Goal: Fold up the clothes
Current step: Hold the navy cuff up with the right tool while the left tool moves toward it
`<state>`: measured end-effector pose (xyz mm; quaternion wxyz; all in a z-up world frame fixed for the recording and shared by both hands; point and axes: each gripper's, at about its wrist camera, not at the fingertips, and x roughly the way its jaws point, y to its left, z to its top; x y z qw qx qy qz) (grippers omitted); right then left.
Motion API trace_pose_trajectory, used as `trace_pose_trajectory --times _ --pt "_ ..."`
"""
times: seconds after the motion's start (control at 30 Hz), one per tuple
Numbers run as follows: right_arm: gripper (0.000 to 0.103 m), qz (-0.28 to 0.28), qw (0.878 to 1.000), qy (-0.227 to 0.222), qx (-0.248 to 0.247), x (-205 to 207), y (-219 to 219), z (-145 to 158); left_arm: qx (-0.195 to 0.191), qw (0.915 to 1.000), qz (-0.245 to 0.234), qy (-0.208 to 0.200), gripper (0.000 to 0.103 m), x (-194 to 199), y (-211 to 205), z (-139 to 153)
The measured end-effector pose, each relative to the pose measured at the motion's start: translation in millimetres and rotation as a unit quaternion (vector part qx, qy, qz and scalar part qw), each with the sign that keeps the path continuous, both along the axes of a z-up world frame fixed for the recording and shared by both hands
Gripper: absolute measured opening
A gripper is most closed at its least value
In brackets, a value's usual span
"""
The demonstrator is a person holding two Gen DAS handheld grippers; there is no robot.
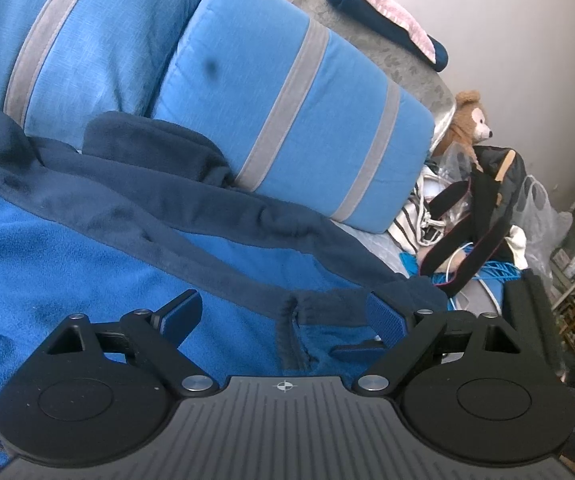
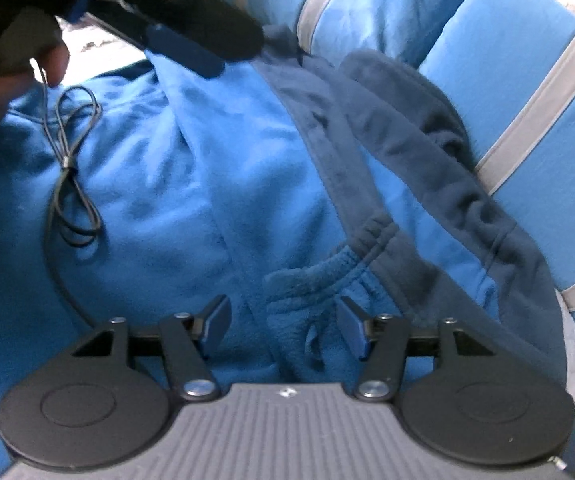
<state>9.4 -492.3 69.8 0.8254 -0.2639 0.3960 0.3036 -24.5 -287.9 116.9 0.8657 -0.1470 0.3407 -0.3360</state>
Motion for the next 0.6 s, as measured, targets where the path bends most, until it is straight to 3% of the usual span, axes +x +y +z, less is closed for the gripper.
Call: trace_pose_trajectory --times 0.27,0.37,0.6 --pt "0.057 0.056 0.998 0.020 -0.020 -24.3 9.3 -1.2 -0.003 1.0000 -0.002 0.002 0.090 0.0 -0.1 0.8" --pt "0.060 0.078 0.997 0.018 -0.021 -33.6 6.7 4.3 -0.004 1.0000 -0.003 0.003 0.090 0.0 -0.2 0.3" --pt "0.064 0.063 0.997 -0.025 -0.028 -29.1 0.3 15.4 -0.003 1.0000 -0.003 0.008 0.090 0.3 -0.4 -0.6"
